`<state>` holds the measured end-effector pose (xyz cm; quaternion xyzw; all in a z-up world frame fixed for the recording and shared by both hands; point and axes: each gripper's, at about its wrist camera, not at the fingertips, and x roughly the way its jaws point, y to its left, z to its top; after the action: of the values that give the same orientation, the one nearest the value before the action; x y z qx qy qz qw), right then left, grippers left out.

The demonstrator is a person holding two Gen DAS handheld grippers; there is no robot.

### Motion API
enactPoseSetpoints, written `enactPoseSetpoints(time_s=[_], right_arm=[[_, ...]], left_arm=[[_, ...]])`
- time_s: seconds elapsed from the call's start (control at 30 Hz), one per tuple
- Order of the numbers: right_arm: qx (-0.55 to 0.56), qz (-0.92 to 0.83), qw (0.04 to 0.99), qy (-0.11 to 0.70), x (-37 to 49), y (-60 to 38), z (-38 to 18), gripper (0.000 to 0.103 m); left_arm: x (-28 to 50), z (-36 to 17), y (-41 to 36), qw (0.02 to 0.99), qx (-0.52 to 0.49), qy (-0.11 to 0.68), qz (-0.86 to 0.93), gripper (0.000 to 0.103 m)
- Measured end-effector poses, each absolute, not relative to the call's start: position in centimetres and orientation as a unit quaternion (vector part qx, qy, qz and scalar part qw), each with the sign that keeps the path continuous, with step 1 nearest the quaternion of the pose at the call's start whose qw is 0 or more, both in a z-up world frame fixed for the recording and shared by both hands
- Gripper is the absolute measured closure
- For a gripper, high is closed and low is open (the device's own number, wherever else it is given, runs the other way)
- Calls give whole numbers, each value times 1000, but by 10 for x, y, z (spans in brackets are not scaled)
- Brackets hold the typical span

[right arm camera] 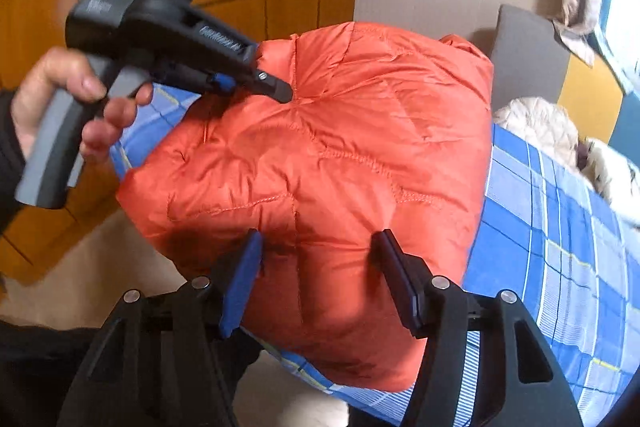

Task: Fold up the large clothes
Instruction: 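Fold the lifted jacket end over the body with the right tool while the left tool holds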

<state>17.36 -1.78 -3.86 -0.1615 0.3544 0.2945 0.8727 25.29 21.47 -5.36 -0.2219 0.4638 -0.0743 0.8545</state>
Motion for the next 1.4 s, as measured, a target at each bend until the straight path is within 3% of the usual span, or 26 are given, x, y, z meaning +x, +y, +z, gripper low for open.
enactPoseSetpoints(time_s=[0.17,0.33,0.53,0.73,1.07,1.4], right_arm=[[-211,278,874,337,164,4,-64,44],[-193,304,865,348,163,6,-64,44],[-75,398,820,404,185,-30,-29,44],[-9,355,850,389,243,-60,15,44],[-17,297,867,401,338,-39,25,44],[-67,270,852,444,383,-7,-6,44]], left_arm=[[244,-68,205,878,-190,438,-28,71],[238,-84,194,898,-152,413,-3,71],[234,-90,190,914,-124,386,8,71],[230,-87,191,922,-118,368,6,71],[223,-83,184,931,-99,352,7,71],[221,-88,185,934,-100,342,2,73]])
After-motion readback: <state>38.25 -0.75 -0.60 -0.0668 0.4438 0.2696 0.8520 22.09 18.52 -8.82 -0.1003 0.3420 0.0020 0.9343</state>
